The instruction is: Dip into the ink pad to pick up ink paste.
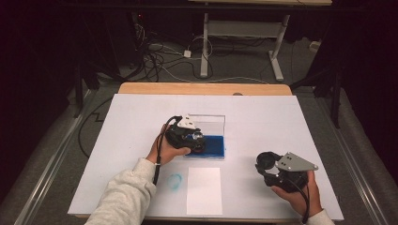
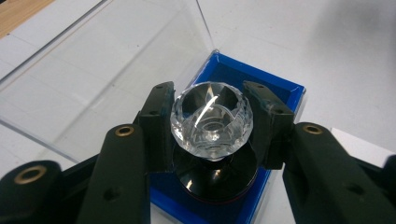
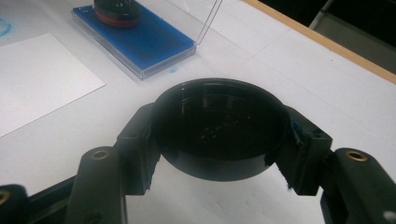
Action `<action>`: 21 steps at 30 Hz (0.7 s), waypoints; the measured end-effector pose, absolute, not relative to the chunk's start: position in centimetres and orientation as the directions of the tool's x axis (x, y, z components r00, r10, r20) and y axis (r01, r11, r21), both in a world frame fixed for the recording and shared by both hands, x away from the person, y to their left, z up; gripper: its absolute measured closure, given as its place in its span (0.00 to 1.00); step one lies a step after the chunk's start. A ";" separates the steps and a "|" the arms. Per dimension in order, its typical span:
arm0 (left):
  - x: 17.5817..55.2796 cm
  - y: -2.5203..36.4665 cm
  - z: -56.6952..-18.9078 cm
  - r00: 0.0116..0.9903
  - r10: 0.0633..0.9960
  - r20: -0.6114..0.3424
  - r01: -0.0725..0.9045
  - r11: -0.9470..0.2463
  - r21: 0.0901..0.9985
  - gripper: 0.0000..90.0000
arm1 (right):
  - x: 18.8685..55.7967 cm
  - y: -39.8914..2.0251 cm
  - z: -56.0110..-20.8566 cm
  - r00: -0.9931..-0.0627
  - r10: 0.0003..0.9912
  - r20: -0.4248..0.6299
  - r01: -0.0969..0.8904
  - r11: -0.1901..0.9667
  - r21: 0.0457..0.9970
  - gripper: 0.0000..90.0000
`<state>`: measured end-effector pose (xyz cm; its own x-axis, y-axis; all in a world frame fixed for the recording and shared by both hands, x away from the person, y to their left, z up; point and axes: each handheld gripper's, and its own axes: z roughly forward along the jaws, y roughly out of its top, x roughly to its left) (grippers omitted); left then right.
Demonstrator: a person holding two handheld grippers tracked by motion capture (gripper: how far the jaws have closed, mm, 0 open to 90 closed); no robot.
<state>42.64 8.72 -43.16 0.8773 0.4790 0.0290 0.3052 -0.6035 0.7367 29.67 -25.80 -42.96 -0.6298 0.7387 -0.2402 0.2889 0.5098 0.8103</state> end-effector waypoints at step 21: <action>42.4 8.8 -43.5 0.875 0.483 0.016 0.315 -0.596 0.739 0.61 | 29.3 -26.0 -43.1 -0.634 0.735 -0.240 0.295 0.516 0.804 0.43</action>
